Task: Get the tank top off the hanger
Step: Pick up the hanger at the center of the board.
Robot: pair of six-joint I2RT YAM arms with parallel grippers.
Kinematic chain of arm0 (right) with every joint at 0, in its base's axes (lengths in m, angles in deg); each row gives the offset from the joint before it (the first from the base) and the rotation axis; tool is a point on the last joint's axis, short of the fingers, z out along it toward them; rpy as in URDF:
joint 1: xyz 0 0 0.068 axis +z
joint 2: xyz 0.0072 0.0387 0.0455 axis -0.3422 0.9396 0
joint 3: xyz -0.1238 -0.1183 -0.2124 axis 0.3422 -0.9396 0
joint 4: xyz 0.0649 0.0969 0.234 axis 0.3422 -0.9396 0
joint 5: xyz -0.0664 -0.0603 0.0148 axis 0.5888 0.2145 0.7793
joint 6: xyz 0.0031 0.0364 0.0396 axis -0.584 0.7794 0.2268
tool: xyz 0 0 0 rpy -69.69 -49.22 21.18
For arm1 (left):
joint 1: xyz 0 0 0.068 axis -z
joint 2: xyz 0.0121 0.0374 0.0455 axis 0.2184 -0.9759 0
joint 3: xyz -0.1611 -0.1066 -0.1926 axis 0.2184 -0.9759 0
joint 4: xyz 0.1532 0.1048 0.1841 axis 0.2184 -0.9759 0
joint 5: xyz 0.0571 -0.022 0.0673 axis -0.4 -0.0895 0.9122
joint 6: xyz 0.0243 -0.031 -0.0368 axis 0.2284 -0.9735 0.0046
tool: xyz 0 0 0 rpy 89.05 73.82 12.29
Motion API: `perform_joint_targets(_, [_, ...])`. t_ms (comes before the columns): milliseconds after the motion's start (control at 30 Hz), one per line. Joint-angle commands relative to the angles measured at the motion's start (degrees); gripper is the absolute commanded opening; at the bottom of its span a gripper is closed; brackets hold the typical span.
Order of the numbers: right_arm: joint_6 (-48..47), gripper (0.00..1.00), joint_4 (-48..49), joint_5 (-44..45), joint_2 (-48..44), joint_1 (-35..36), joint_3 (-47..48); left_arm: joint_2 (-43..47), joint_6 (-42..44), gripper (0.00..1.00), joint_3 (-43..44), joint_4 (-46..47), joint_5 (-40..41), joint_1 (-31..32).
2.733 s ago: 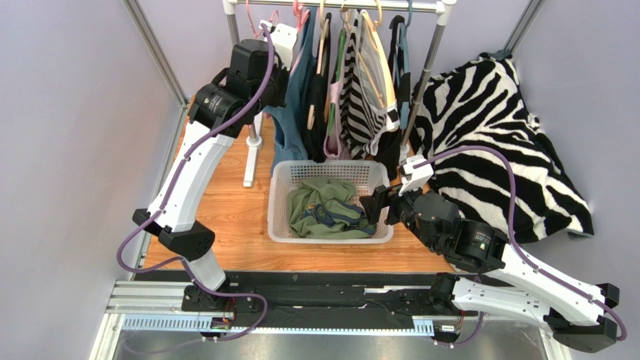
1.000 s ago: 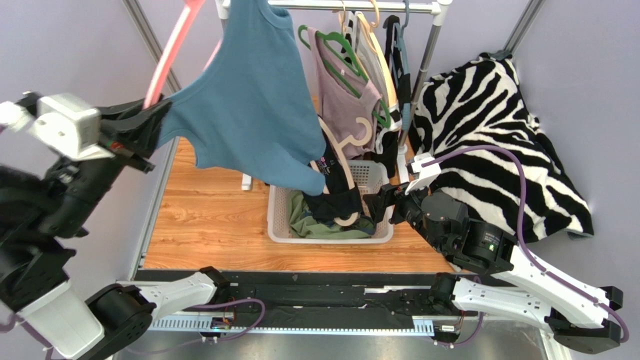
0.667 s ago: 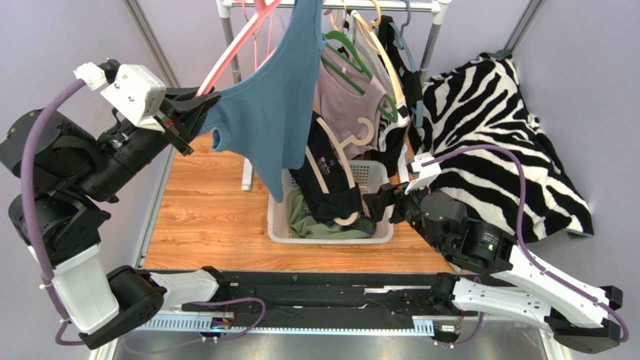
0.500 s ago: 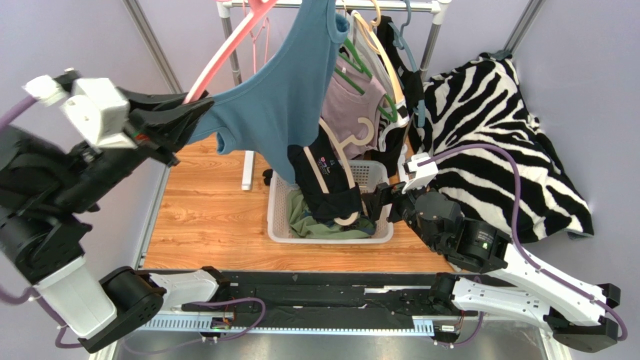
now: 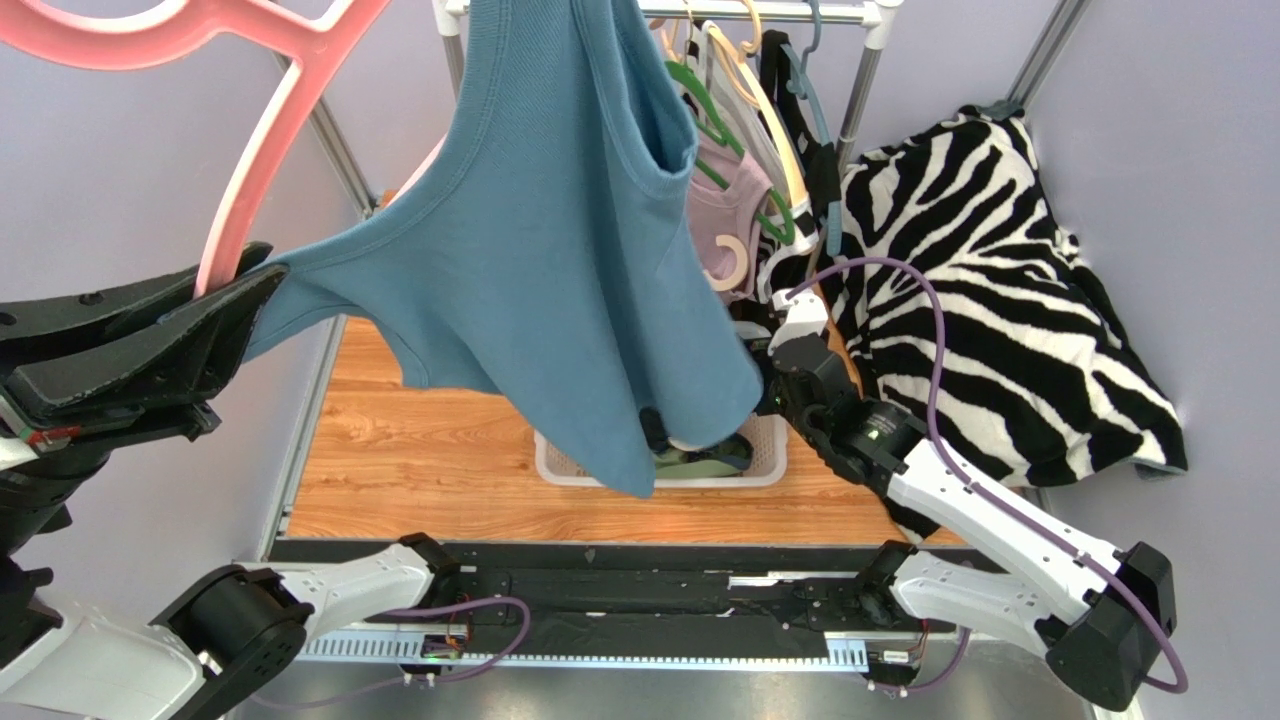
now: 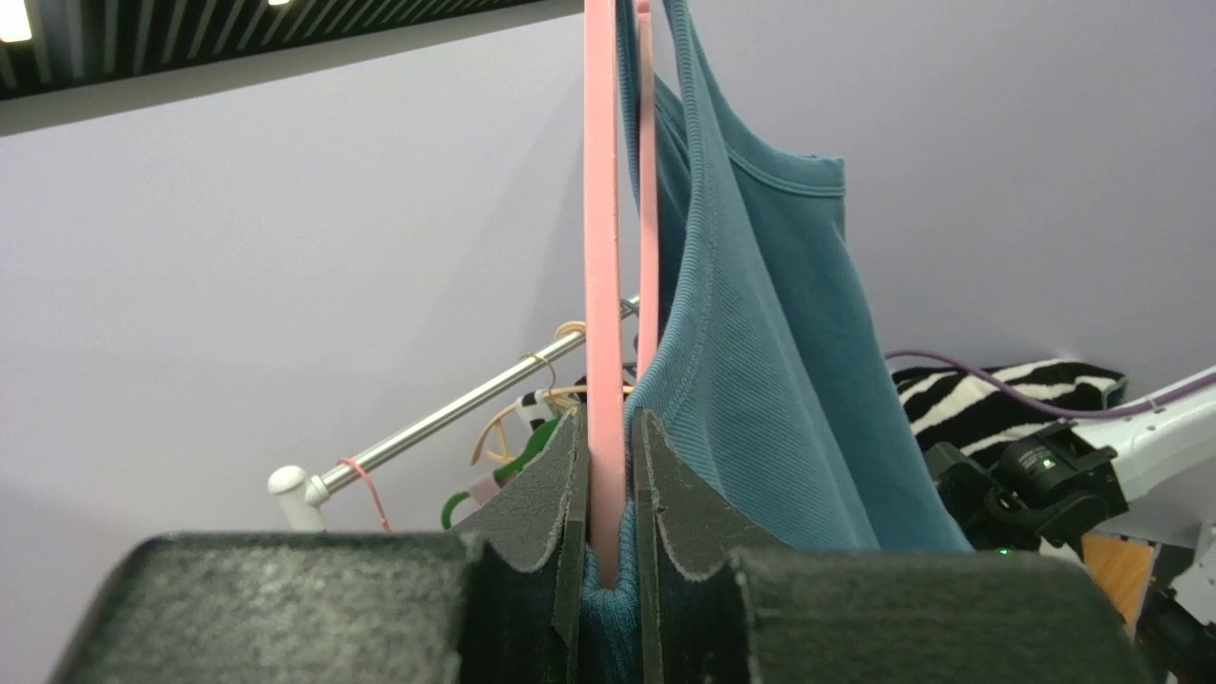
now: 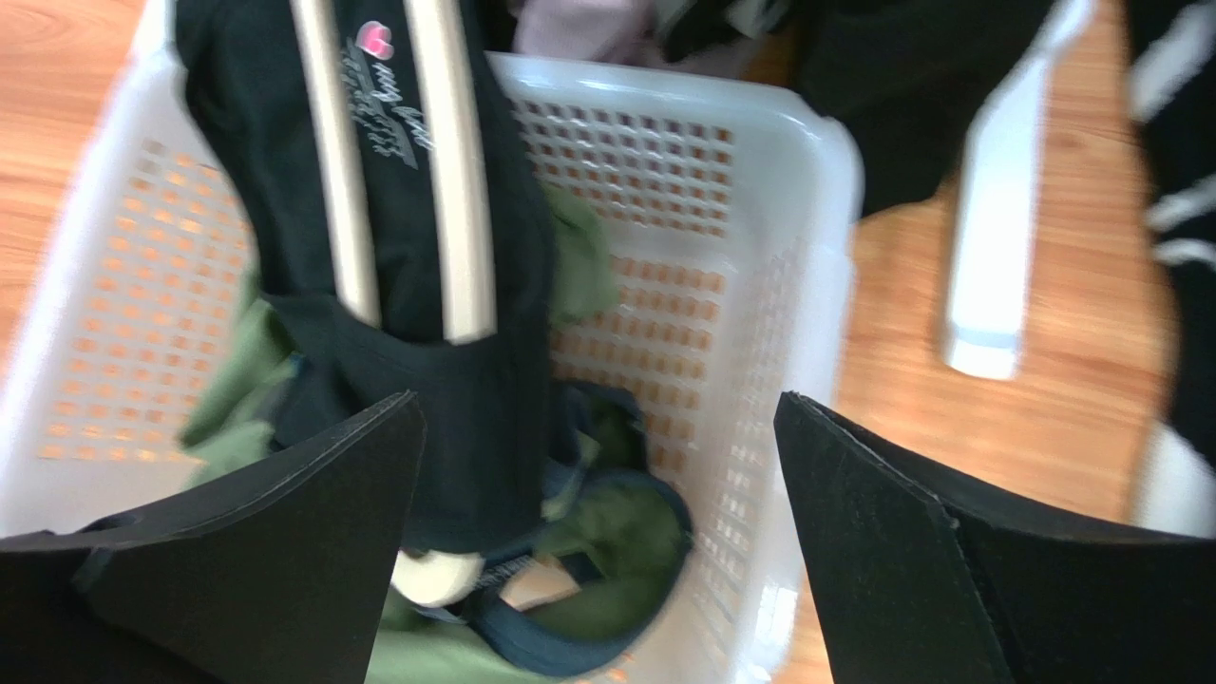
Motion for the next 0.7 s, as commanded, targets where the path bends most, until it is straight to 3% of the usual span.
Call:
perform_joint_targets(0, [2.9,0.97,12.4,-12.2,2.2,-1.4,0.8,-0.6,1.3,0.00,-0.3,3.6,-0.3,-0.3])
perform_joint_targets(233, [5.9,0.89,15.6,-18.5,7.0,-1.3,0.3,-0.6,1.7,0.00,-1.5,3.0,-2.3,-0.3])
perform_joint_targets(667, [-1.6,0.72,14.5,-10.8,14.4,-0.3,2.1,-1.3,2.9,0.00,-2.1,1.1,-6.3,-0.5])
